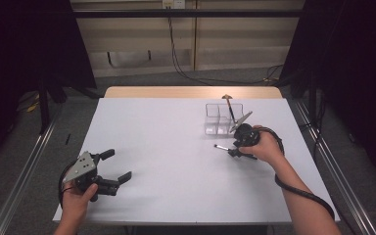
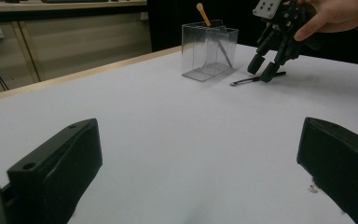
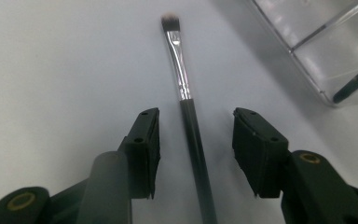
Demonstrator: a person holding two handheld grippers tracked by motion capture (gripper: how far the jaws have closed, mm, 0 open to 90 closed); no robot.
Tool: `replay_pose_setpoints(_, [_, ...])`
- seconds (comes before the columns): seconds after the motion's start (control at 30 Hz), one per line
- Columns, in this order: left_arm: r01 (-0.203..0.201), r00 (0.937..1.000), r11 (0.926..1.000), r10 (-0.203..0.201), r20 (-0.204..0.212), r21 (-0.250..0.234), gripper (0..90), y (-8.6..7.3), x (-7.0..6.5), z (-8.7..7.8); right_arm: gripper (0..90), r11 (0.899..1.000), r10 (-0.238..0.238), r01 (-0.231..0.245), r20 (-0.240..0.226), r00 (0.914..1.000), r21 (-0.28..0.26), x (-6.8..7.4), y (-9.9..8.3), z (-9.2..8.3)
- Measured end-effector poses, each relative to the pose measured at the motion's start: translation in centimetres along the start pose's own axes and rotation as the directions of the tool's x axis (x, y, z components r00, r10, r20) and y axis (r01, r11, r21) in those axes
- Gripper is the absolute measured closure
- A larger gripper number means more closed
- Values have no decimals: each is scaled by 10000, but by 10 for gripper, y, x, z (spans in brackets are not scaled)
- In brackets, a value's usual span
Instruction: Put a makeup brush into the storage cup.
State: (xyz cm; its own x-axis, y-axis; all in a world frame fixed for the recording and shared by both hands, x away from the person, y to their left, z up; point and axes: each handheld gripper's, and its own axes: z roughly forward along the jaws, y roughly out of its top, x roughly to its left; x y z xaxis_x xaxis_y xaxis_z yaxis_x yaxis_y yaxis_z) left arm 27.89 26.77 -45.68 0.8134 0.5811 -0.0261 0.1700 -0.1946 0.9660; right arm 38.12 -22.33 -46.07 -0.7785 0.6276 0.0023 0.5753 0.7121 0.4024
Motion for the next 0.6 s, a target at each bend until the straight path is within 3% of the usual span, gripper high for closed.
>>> replay_pose_setpoints(0.07, [20, 10000, 10000, -20, 2, -20, 0, 0, 0, 0, 614, 9999, 68, -66, -237, 9997, 90, 0, 1, 1])
replay_pose_setpoints(0.33, [-41, 10000, 10000, 41, 28, 31, 0, 0, 0, 1, 813, 9990, 109, -88, -463, 9989, 444, 6, 5, 1])
replay_pose_setpoints(0.6, [-55, 10000, 10000, 55, -12, 45, 0, -1, 0, 0, 837, 9947, 50, -1, -469, 9989, 1027, 10, 10, 0])
